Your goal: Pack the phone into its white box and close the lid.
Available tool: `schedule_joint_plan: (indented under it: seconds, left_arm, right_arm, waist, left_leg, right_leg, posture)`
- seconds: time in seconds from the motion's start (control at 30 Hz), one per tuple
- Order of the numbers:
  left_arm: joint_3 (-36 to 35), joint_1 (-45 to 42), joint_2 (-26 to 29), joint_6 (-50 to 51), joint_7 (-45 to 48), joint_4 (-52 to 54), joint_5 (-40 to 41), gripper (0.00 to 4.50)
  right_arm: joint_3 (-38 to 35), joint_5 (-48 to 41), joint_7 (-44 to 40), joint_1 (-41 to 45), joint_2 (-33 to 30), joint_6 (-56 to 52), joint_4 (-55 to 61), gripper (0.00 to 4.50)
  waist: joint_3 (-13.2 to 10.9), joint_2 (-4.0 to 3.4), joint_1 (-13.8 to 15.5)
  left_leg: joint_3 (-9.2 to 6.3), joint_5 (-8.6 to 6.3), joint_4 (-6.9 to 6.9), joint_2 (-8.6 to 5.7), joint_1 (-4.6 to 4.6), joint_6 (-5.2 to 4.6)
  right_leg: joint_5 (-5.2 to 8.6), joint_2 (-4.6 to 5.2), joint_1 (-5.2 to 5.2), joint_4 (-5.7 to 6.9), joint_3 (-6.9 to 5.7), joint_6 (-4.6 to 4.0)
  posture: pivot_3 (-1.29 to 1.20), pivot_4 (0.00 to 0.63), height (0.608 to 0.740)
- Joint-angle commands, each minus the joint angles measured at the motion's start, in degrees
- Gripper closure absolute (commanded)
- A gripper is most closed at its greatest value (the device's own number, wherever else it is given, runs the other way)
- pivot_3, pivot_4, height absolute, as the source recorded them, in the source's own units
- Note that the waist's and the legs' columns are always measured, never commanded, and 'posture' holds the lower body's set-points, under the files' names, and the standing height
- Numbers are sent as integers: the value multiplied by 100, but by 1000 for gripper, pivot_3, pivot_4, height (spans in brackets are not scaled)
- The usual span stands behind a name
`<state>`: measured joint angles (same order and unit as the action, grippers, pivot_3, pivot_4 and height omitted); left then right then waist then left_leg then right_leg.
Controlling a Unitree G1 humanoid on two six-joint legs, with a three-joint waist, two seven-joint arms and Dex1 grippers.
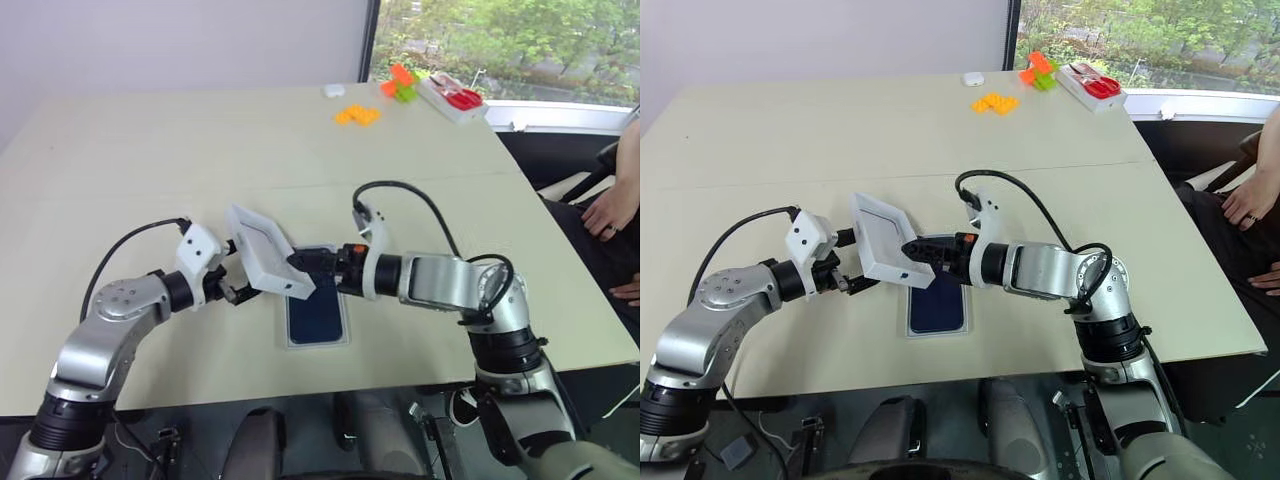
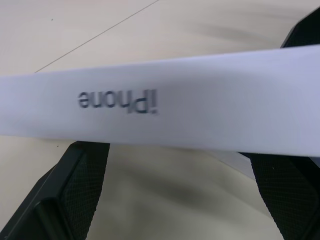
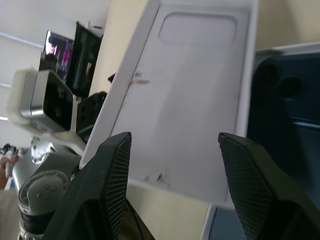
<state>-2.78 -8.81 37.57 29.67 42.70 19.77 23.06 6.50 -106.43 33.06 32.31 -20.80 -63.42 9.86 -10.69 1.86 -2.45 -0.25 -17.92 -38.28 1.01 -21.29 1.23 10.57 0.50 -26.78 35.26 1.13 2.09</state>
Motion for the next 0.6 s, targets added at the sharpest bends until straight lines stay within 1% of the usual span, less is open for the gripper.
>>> schedule_joint_plan:
  seconds: [0.03, 0.07, 0.13, 0.27, 0.37, 0.6]
  left_arm:
    - [-12, -40, -14, -103, 17, 119, -3, 0]
    - [-11, -32, -22, -106, 15, 128, -5, 0]
    - [-13, -36, -41, -112, 9, 122, 1, 0]
    - [-25, -55, -84, -98, 19, 135, 39, 0]
    - [-40, -30, -69, -88, 44, 166, 48, 0]
    - [-144, 3, 21, -39, 122, 231, 101, 0]
  right_arm:
    - [152, 818, -814, 271, -251, -165, 499, 1626]
    - [261, 1106, -1104, 321, -338, -251, 630, 1857]
    - [428, 1539, -1562, 367, -435, -343, 792, 2461]
    - [945, 2723, -2524, 459, -524, -326, 1094, 4431]
    - [1206, 3444, -3114, 487, -500, -214, 1141, 4431]
    - [1468, 4553, -4110, 550, -341, -81, 1090, 4431]
  waist:
    - [0, 0, 2]
    - [0, 0, 1]
    - [1, 1, -6]
    - [1, 1, 7]
    - [1, 2, 6]
    - [1, 2, 4]
  left_leg:
    - [-1, 0, -2, 0, 1, 0]
    - [1, 0, -5, -1, 0, 0]
    - [3, 0, -5, -2, 1, 0]
    - [-4, 0, -4, -3, -1, 0]
    - [-3, 0, -5, -3, 0, 0]
    - [-4, 0, -6, -5, 2, 0]
  right_leg:
    - [0, 2, 0, 0, -1, 1]
    - [0, 4, 0, 0, 0, 1]
    - [1, 5, 0, -1, 1, 2]
    - [-1, 4, -2, -2, -5, 0]
    - [-1, 6, -1, -2, -5, 0]
    - [-1, 5, -1, 0, -5, -1]
  posture:
    - [0, 150, 734]
    - [0, 150, 734]
    - [0, 150, 734]
    - [0, 150, 734]
    - [0, 150, 734]
    - [0, 150, 734]
